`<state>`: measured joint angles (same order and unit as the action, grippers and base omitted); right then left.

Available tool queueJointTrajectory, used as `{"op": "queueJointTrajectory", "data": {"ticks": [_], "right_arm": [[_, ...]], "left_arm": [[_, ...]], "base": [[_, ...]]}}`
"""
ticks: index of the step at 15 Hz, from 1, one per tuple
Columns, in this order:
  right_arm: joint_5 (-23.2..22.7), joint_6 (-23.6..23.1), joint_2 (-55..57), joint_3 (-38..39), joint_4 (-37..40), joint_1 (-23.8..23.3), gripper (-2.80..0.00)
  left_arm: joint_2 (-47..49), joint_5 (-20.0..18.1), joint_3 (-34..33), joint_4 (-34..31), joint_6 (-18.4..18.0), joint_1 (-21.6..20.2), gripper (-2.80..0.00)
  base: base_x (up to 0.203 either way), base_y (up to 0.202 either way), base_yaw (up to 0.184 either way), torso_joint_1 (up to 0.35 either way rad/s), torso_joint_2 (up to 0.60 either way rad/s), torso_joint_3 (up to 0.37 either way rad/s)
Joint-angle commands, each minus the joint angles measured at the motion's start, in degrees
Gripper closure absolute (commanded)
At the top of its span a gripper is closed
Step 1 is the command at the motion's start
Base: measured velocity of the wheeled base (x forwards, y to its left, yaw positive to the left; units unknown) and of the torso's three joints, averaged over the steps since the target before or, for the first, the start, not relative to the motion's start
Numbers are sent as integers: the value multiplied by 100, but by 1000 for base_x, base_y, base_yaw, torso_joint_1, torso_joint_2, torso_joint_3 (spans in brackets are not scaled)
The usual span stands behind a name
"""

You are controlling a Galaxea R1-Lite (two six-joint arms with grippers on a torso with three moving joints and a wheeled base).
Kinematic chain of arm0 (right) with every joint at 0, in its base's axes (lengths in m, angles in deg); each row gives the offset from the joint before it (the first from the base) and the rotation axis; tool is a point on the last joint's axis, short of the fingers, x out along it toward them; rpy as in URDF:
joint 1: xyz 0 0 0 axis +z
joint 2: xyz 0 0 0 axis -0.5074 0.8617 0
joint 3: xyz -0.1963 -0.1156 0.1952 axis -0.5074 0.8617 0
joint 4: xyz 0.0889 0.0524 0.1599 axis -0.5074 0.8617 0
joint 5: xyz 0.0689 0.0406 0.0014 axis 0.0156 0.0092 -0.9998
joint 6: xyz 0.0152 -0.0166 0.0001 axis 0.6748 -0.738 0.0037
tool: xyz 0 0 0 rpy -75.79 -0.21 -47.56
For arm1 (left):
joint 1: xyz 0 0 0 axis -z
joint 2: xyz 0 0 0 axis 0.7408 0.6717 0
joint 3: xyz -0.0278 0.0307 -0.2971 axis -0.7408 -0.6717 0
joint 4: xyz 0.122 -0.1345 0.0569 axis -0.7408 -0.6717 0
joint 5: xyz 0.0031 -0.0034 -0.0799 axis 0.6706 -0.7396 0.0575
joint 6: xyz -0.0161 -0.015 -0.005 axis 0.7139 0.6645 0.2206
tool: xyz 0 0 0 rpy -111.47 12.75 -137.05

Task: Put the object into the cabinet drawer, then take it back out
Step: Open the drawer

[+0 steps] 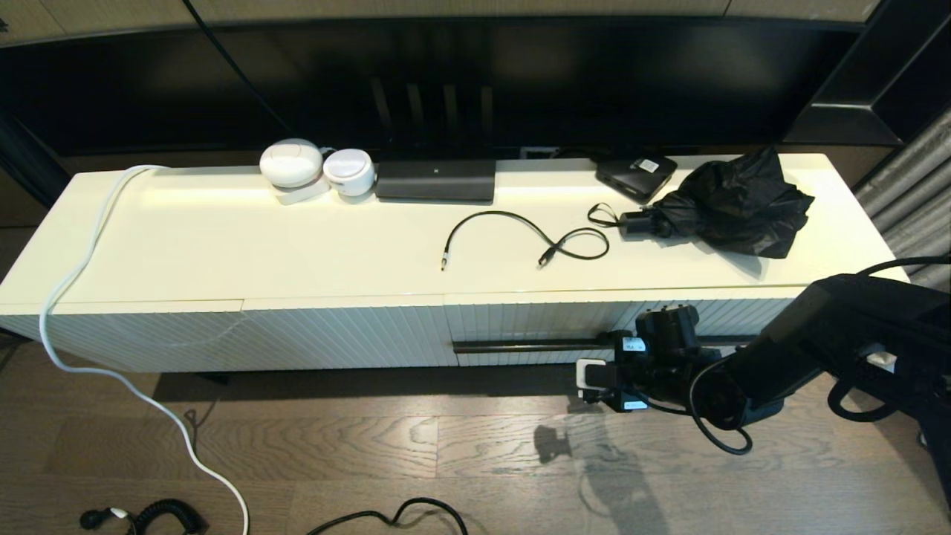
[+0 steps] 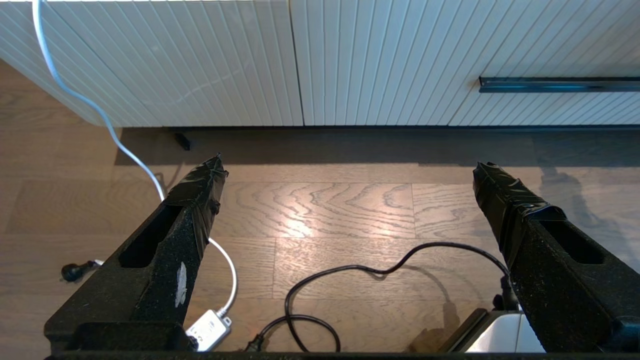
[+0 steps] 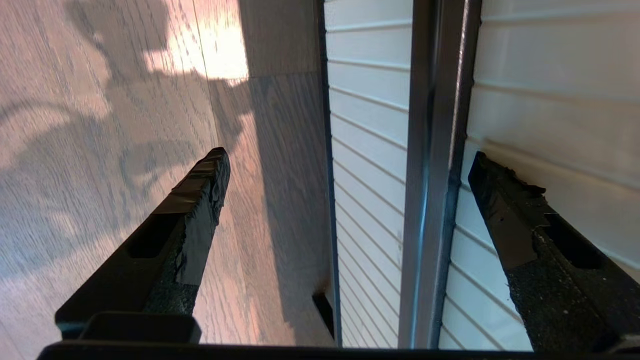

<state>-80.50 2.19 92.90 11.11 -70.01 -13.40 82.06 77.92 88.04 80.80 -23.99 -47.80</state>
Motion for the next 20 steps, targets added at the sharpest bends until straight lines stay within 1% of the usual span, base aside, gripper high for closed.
{"op": "queueJointTrajectory", "data": {"ticks": [1,7,20], "right_arm": [[-17,-44,76,-45,-27,-4,-280],[-36,-44,203,-238,8,-4,-280],[-27,-54,105,-67,52,-3,-280]], "left_arm": [[0,2,0,1,3,0,-280],[0,2,0,1,3,0,-280],[0,2,0,1,3,0,-280]], "base": [[0,0,0,0,0,0],[0,0,0,0,0,0],[0,0,0,0,0,0]]}}
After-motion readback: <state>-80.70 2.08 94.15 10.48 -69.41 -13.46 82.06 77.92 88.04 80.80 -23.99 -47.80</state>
